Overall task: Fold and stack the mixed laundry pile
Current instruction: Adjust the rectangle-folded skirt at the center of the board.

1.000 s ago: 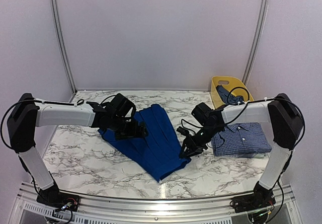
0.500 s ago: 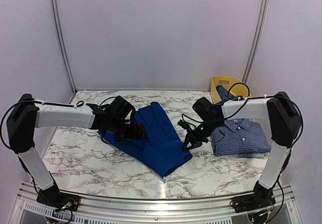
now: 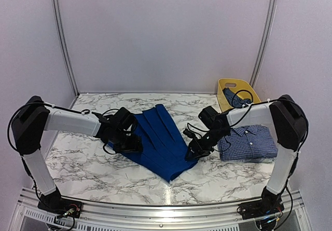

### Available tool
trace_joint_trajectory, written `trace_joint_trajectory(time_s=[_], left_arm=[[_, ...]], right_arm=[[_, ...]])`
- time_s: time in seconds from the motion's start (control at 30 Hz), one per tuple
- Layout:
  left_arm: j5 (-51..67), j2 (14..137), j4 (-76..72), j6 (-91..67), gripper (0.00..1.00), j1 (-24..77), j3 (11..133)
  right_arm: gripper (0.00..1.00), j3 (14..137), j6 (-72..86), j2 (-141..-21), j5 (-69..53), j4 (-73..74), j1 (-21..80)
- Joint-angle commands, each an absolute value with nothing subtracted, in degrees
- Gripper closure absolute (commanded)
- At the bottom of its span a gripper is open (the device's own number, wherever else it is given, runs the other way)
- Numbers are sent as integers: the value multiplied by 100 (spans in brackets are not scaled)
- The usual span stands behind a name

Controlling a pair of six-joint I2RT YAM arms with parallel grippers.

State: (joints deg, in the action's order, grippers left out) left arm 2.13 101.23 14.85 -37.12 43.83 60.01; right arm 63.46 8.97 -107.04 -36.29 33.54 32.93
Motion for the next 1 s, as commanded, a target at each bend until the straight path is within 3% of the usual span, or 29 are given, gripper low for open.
trace_joint_trajectory(time_s=[0.0, 0.1, 0.23, 0.37, 0.43, 0.5, 0.67, 0.77, 0.87, 0.97], left_arm=[[261, 10382, 1608, -3696, 32, 4089, 5833], [518, 10405, 1600, -3576, 40, 4078, 5825], [907, 10250, 1611, -3364, 49, 4129, 5702], [1154, 9527, 1541, -3249, 50, 4126, 5371], [1160, 9122, 1541, -3166, 47, 4131, 5253], [1191, 8840, 1538, -3093, 40, 4126, 5161], [1184, 8820, 1547, -3123, 38, 4122, 5094], [1160, 8883, 1547, -3137, 37, 4121, 5155], [1112, 8845, 1557, -3120, 37, 4109, 5232], [1064, 8777, 1556, -3138, 35, 4105, 5247]], right_arm=[[54, 6203, 913, -10575, -2700, 3228, 3257], [57, 6237, 756, -10760, -2834, 3223, 3261], [82, 6208, 555, -11061, -3251, 3244, 3370], [96, 5871, 594, -10670, -3691, 3341, 3618], [98, 5728, 682, -10279, -3829, 3394, 3791], [89, 5739, 763, -9975, -3873, 3473, 3882], [83, 6239, 663, -10098, -3519, 3771, 3892], [87, 6371, 564, -10358, -3507, 3869, 3890], [97, 6366, 531, -10452, -3562, 3877, 3892], [92, 6573, 511, -10452, -3500, 4039, 3886]])
